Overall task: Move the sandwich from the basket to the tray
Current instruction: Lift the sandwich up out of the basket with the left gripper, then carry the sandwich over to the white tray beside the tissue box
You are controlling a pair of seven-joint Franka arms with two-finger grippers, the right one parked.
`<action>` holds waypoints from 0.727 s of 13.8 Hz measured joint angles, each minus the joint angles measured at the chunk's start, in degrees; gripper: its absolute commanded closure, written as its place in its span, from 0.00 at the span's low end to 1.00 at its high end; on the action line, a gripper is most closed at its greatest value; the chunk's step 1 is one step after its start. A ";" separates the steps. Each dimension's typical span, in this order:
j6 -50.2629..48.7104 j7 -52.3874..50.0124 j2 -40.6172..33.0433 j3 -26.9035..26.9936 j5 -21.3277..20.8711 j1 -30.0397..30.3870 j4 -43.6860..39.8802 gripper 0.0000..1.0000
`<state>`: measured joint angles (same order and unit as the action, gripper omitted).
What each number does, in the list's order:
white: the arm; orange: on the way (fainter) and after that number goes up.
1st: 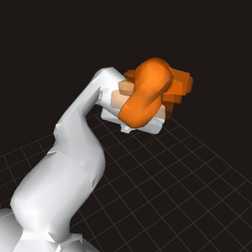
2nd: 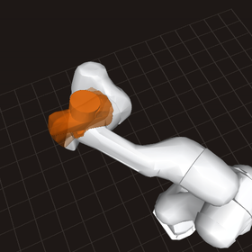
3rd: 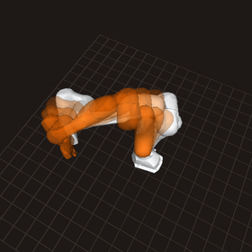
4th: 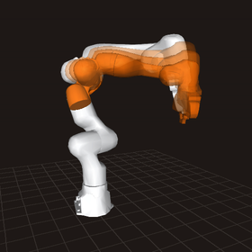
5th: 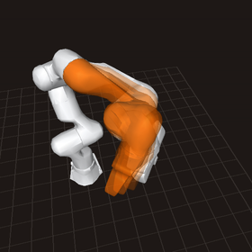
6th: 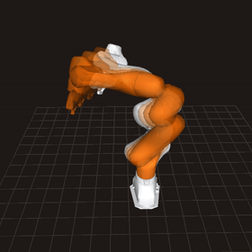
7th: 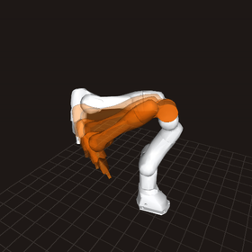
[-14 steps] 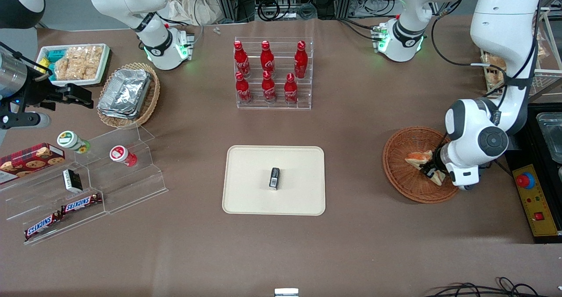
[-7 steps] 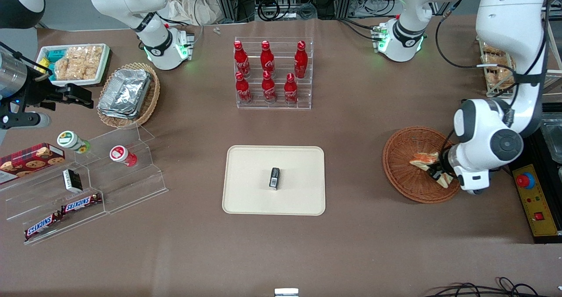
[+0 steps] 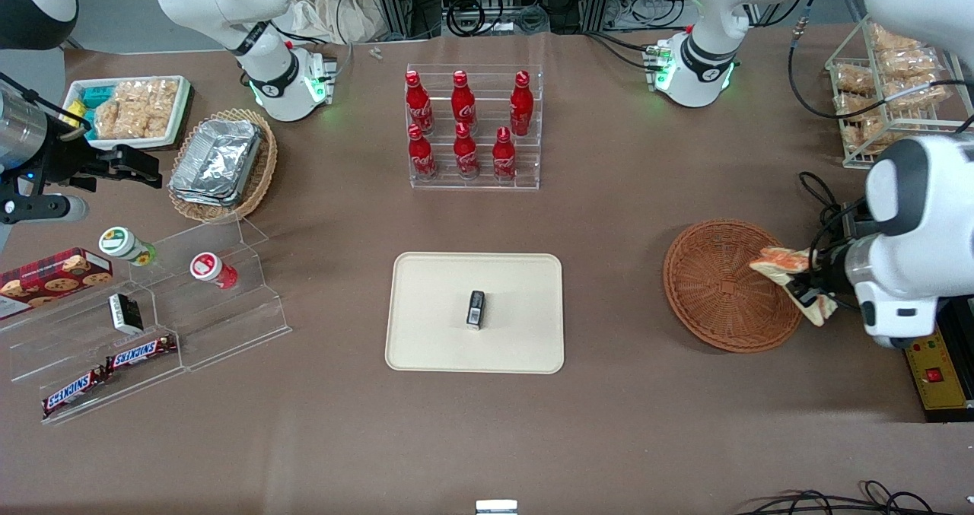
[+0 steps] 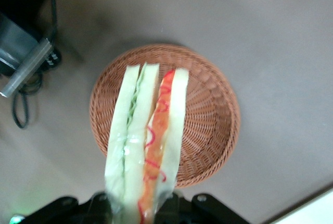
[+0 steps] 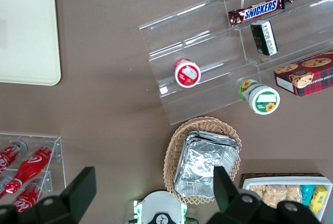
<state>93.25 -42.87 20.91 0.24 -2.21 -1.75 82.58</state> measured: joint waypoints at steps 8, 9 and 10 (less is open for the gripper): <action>-6.48 9.66 0.42 -8.83 0.12 -0.77 -11.60 1.00; -6.43 10.89 0.74 -10.16 0.13 -0.76 -11.91 1.00; -6.28 11.22 1.18 -11.49 0.13 -0.80 -12.04 1.00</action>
<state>86.97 -31.64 22.09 -11.25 -2.07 -2.55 70.54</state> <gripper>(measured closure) 0.797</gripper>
